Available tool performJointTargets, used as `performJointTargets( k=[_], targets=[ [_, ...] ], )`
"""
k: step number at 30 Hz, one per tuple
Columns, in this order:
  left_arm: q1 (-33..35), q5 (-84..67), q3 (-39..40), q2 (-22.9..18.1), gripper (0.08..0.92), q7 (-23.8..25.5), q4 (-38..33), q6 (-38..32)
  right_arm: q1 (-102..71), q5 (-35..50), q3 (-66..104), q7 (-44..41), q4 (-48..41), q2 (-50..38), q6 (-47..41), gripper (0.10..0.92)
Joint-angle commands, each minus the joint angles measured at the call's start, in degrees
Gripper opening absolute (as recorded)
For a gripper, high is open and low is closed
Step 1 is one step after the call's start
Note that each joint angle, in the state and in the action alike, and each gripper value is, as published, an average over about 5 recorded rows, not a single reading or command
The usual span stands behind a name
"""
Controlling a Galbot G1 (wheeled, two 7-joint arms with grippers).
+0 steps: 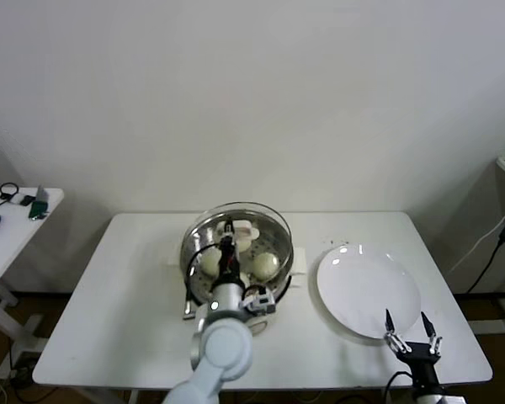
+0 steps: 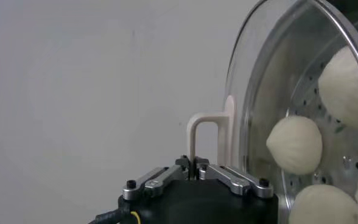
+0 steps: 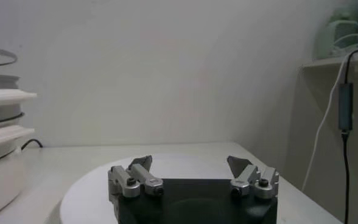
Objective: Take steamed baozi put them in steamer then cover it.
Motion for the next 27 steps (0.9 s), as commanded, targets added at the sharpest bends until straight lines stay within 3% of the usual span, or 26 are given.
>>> performJointTargets(
  k=[1, 27],
  targets=[
    [1.5, 4.0, 1.4, -2.8, 0.142, 0.6, 1.2, 0.0, -0.1, 0.3, 0.1, 0.0, -0.3, -0.2, 0.3, 0.823],
    [3.0, 4.2, -0.5, -0.3, 0.142, -1.5, 2.0, -1.1, -0.9, 1.2, 0.6, 0.0, 0.4, -0.6, 1.3, 0.823]
  ],
)
